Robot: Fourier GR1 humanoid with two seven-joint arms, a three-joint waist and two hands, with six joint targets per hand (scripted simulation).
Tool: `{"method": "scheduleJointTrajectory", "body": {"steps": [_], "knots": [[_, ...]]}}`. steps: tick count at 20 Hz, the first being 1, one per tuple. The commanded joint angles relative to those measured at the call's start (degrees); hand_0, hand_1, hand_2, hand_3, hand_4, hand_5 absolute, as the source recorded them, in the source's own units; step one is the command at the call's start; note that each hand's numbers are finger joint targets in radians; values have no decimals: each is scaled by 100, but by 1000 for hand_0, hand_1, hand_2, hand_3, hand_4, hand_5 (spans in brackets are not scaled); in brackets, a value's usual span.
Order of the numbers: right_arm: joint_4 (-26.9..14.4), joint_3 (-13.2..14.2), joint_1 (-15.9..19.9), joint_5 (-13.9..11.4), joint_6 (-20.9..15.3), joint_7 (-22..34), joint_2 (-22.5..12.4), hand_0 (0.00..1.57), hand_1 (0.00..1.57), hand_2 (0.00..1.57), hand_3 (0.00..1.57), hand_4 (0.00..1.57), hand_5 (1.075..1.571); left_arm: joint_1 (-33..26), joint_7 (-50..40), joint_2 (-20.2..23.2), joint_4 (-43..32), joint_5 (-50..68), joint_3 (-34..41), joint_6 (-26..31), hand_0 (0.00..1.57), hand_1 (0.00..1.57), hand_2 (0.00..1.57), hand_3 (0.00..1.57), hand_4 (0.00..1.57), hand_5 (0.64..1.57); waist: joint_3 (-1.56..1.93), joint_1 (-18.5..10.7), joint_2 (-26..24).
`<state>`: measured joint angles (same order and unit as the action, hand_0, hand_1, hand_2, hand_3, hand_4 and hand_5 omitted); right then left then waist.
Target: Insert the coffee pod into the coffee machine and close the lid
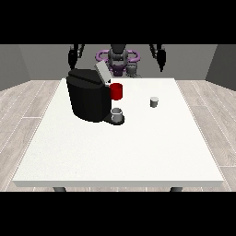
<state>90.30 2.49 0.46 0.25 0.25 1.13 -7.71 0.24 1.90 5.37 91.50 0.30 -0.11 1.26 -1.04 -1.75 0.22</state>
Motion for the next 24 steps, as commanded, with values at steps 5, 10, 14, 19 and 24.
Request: {"method": "scheduleJointTrajectory", "body": {"steps": [5, 10, 14, 19, 24], "knots": [[-109, -90, -83, 117, 179, 16, 136, 0, 0, 0, 0, 0, 1571, 163, 102, 888, -112, -160, 136, 785, 0, 0, 0, 0, 0, 1571, 104, 192, -138], [-105, 40, 321, -686, -791, -111, 191, 0, 0, 0, 0, 0, 1571, 361, 1042, 1344, -491, -779, 83, 943, 0, 0, 0, 0, 0, 1571, 101, 291, 213], [-226, -85, 425, -899, -904, -462, 287, 0, 0, 0, 0, 0, 1571, 815, 1285, 1630, -1110, -1119, 342, 853, 0, 0, 0, 0, 0, 1571, 102, 527, 607], [-4, -542, 488, -1053, -814, -4, 488, 0, 0, 0, 0, 0, 1571, 1584, 286, 2249, -1584, -1150, 562, 1359, 0, 0, 0, 0, 0, 1571, 104, 880, 596], [-22, -754, 715, -975, -1081, -72, 760, 0, 0, 0, 0, 0, 1571, 2055, 561, 2483, -2385, -1564, 570, 1361, 0, 0, 0, 0, 0, 1571, 102, 1074, 1048]]}}
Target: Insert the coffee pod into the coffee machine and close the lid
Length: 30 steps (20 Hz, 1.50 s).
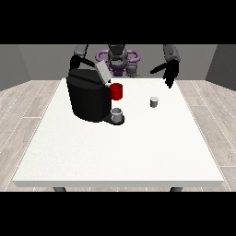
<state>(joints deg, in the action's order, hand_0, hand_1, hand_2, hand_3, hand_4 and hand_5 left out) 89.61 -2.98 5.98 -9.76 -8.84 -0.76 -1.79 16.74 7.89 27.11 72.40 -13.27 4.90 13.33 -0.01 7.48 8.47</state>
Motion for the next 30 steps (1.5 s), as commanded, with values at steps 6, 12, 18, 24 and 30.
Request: {"method": "scheduleJointTrajectory", "body": {"steps": [6, 12, 18, 24, 30], "knots": [[-129, -123, 446, -202, -113, 126, 121, 0, 0, 0, 0, 0, 1571, 830, 355, 477, -1275, -685, -7, 77, 0, 0, 0, 0, 0, 1571, -3, 252, 773], [-326, -262, 730, -195, -224, 212, 172, 0, 0, 0, 0, 0, 1571, 1236, 485, 304, -1950, -1234, -236, -214, 0, 0, 0, 0, 0, 1571, -1, 213, 939], [-1106, 127, 815, -58, -80, -74, 157, 0, 0, 0, 0, 0, 1571, 1585, 56, -166, -2037, -1747, -481, -669, 760, 760, 877, 622, 0, 1571, 2, 107, 593], [-1045, 21, 962, -80, 43, -50, 108, 0, 0, 0, 0, 0, 1571, 1744, 547, -238, -2392, -2448, -712, -1521, 1071, 1071, 1132, 931, 465, 1571, 1, 239, 831], [-859, -267, 957, -156, -52, 177, 176, 0, 0, 0, 0, 0, 1571, 1802, 699, 115, -3084, -3040, -906, -1521, 826, 826, 998, 857, 340, 1571, -2, 364, 859]]}}
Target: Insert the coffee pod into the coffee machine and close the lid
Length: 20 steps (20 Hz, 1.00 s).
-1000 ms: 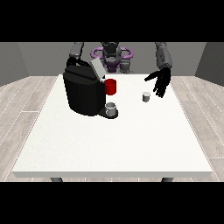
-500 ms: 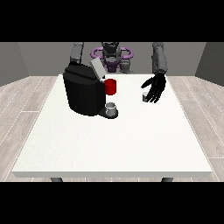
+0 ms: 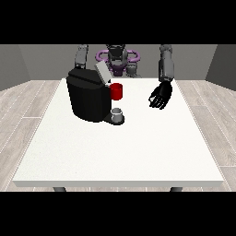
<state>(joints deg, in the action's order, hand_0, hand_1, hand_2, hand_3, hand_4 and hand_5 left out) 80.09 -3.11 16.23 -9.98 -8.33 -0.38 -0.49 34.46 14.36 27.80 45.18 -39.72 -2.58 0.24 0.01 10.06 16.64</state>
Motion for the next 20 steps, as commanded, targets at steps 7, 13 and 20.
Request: {"method": "scheduleJointTrajectory", "body": {"steps": [7, 13, 20], "knots": [[-98, -35, -205, 153, 94, 69, -73, 0, 0, 0, 0, 0, 1571, 230, 153, 207, -799, -752, -285, 253, 730, 730, 961, 849, 392, 1571, -2, 77, -258], [-153, -76, 11, -282, -387, 556, -12, 0, 0, 0, 0, 0, 1571, 553, 373, 10, -1030, -786, -161, 239, 1124, 1124, 1198, 1089, 394, 1571, -3, -31, -316], [-827, 239, -237, -118, -286, -157, -181, 0, 0, 0, 0, 0, 1571, 762, 499, -442, -686, -384, 49, 603, 1451, 1451, 1437, 1359, 521, 1571, 1, -201, -615]]}}
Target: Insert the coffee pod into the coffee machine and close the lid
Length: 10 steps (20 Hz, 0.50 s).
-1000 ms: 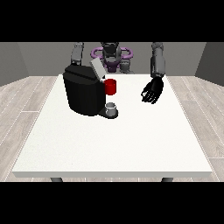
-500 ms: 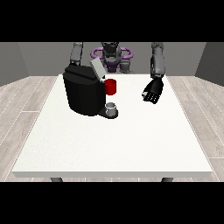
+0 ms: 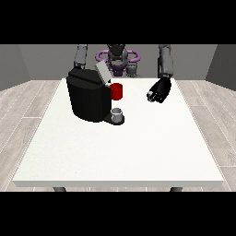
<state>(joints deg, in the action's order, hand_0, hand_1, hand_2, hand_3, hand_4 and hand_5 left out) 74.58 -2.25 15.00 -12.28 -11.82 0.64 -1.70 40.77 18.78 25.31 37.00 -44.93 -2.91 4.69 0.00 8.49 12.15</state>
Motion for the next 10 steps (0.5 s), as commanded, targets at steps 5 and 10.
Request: {"method": "scheduleJointTrajectory", "body": {"steps": [5, 10], "knots": [[-437, 159, -53, 87, 175, -221, -120, 0, 0, 0, 0, 0, 1571, 376, -381, -270, 143, 68, 30, 823, 1403, 1403, 1395, 1319, 502, 1571, 2, -44, -558], [-445, 24, -104, 50, 220, 64, -4, 0, 0, 0, 0, 0, 1571, 793, -294, -75, 277, 218, 145, 1511, 1424, 1424, 1404, 1341, 557, 1571, 0, 18, -804]]}}
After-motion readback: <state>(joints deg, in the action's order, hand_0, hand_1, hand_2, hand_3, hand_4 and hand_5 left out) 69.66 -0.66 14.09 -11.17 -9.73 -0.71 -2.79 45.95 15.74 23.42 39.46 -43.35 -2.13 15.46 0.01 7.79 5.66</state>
